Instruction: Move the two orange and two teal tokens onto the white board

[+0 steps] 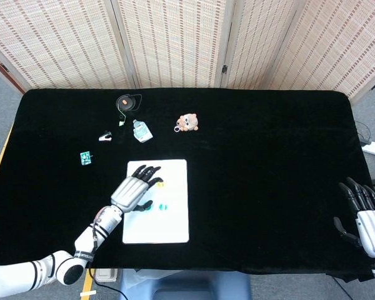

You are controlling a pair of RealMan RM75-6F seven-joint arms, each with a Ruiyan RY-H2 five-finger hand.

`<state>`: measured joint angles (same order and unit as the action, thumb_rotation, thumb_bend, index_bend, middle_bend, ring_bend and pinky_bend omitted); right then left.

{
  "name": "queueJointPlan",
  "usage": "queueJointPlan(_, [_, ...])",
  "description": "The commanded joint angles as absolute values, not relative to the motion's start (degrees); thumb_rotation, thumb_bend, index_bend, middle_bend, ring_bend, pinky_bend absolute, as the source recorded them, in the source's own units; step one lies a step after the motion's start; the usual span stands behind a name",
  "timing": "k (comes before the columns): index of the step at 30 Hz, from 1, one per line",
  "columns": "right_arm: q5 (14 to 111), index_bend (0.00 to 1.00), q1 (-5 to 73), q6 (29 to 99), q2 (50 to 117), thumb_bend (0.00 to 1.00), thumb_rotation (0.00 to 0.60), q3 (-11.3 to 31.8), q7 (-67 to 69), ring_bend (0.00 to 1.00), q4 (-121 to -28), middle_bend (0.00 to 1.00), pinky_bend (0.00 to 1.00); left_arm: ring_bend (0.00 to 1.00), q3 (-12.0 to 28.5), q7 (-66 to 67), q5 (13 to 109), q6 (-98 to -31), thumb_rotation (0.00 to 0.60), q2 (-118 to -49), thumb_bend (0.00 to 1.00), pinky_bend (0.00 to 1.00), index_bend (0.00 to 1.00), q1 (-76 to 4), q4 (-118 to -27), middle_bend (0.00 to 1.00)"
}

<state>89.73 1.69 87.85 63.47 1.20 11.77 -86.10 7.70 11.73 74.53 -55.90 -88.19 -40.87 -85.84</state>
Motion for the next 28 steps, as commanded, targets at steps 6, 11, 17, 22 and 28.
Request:
queueJointPlan(6, [89.76, 0.00, 1.57, 88.42, 63.46, 0.45, 0.600, 1.54, 12.57, 0.00, -85.41, 0.00, 0.00, 0.00, 8.58, 5.32, 73.99, -68.90, 0.600, -78.12, 0.42, 0.00, 0.24, -30.85, -88.75, 0.06])
queueJointPlan(11, [90.04, 0.00, 1.90, 88.09, 63.41, 0.45, 0.600, 1.60, 13.51, 0.00, -85.10, 0.00, 0.00, 0.00, 7.41, 3.88, 73.43, -75.20, 0.600, -74.41, 0.42, 0.00, 0.24, -24.97, -88.81, 0.06])
queueJointPlan(17, [90.63, 0.00, 2.37, 87.60, 63.57, 0.45, 0.600, 1.44, 15.56, 0.00, -84.90, 0.00, 0.00, 0.00, 4.46, 4.56, 75.26, -82.07, 0.600, -72.61, 0.42, 0.00, 0.25, -18.61, -87.76, 0.06])
queueJointPlan(22, [90.82, 0.00, 2.69, 87.07, 63.50, 0.45, 0.600, 1.29, 16.95, 0.00, -84.84, 0.00, 0.00, 0.00, 2.15, 5.69, 76.87, -86.24, 0.600, -72.12, 0.42, 0.00, 0.24, -14.28, -86.97, 0.06])
queueJointPlan(28, [91.67, 0.00, 2.73, 87.66, 63.88, 0.45, 0.600, 1.11, 16.54, 0.00, -84.79, 0.00, 0.00, 0.00, -0.02, 6.46, 78.80, -89.80, 0.600, -71.00, 0.42, 0.00, 0.23, -9.97, -88.66, 0.06])
